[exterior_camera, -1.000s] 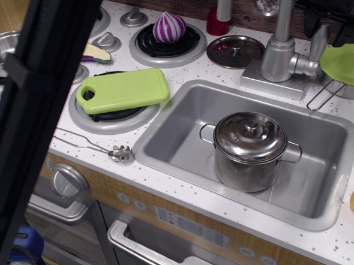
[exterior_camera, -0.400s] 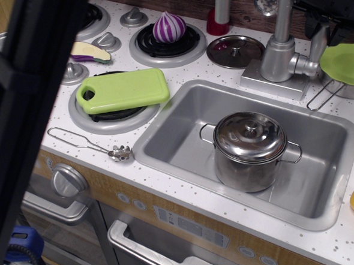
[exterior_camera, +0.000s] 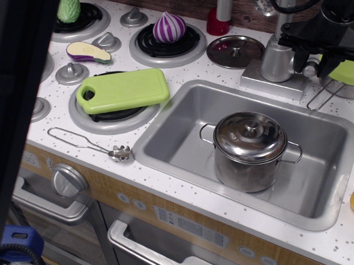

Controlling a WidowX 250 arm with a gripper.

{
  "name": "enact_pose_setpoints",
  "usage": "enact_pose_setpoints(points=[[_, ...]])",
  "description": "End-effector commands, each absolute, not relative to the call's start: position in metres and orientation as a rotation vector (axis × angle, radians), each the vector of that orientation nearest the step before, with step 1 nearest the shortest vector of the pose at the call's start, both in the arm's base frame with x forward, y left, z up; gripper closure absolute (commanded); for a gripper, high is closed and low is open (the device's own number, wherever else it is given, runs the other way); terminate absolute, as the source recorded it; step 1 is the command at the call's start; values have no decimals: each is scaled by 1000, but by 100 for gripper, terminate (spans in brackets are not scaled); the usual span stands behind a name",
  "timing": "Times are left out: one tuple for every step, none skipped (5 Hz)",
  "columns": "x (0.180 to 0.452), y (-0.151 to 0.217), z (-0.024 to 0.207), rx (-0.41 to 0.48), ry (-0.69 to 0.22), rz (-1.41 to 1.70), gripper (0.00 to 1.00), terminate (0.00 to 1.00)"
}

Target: Turn lever vertical to front

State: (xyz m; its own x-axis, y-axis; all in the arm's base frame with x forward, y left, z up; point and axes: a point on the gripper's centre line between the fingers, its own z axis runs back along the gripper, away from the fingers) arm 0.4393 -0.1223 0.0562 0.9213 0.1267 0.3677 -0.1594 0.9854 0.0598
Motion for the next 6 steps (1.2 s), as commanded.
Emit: enact_pose_setpoints(points=[[434, -138, 77, -11, -407, 168, 100, 0], [434, -137, 69, -36, -402, 173, 100, 0], [435, -138, 57, -58, -412, 174, 100, 0], [436, -137, 60, -62, -401, 160, 0, 0], [433, -134, 78, -51, -345, 133, 0, 0], [425, -131, 87, -80, -304, 101, 0, 0]])
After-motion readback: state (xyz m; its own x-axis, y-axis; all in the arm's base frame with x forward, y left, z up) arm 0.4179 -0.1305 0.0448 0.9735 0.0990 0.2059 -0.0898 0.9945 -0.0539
